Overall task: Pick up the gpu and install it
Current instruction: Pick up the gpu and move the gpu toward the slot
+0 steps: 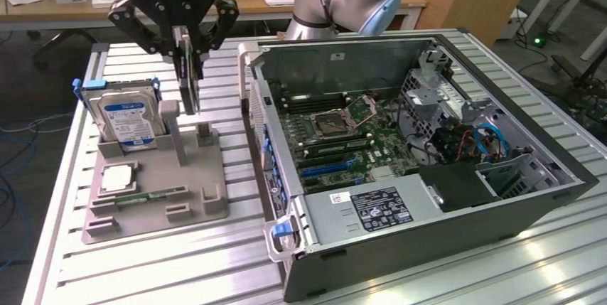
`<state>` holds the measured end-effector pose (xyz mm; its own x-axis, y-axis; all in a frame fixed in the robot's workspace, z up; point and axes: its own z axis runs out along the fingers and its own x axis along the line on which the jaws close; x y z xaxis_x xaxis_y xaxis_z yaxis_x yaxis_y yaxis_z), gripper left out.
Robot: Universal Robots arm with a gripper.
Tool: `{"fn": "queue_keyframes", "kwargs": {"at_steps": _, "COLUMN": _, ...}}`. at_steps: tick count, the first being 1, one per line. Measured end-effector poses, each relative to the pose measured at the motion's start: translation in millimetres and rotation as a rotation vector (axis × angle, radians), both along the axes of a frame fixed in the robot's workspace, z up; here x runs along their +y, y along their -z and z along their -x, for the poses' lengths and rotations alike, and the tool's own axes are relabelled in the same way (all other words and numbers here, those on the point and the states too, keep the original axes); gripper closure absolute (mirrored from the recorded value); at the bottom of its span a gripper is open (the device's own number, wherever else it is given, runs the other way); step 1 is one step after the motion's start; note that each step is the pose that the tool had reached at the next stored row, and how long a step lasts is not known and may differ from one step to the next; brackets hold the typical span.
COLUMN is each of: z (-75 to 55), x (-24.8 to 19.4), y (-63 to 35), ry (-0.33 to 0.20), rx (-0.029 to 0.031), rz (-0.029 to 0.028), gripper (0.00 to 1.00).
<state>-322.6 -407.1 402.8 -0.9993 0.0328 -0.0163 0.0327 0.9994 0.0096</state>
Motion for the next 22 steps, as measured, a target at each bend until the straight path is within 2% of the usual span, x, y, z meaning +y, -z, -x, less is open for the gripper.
{"fn": "queue_keyframes", "kwargs": {"at_steps": 5, "z": -1.9, "x": 0.0, "y": -0.1, "ry": 0.0, "rx": 0.0001, "rz": 0.0001, "gripper": 0.73}}
{"fn": "queue_keyframes", "kwargs": {"at_steps": 12, "z": -15.0, "x": 0.0, "y": -0.1, "ry": 0.0, "rx": 0.0, "rz": 0.0009, "gripper": 0.73}}
{"fn": "queue_keyframes", "kwargs": {"at_steps": 13, "z": -16.4, "x": 0.0, "y": -0.1, "ry": 0.0, "rx": 0.0, "rz": 0.0034, "gripper": 0.73}}
{"fn": "queue_keyframes", "kwargs": {"at_steps": 14, "z": -17.2, "x": 0.0, "y": -0.1, "ry": 0.0, "rx": 0.0001, "rz": 0.0099, "gripper": 0.73}}
{"fn": "queue_keyframes", "kwargs": {"at_steps": 16, "z": -18.7, "x": 0.0, "y": -0.1, "ry": 0.0, "rx": 0.0001, "rz": 0.0279, "gripper": 0.73}}
{"fn": "queue_keyframes", "kwargs": {"at_steps": 17, "z": -19.5, "x": -0.1, "y": -0.1, "ry": 0.0, "rx": 0.0, "rz": 0.035, "gripper": 0.73}}
{"fn": "queue_keyframes", "kwargs": {"at_steps": 22, "z": -27.7, "x": 0.0, "y": 0.0, "ry": 0.0, "rx": 0.0, "rz": 0.0357, "gripper": 0.73}}
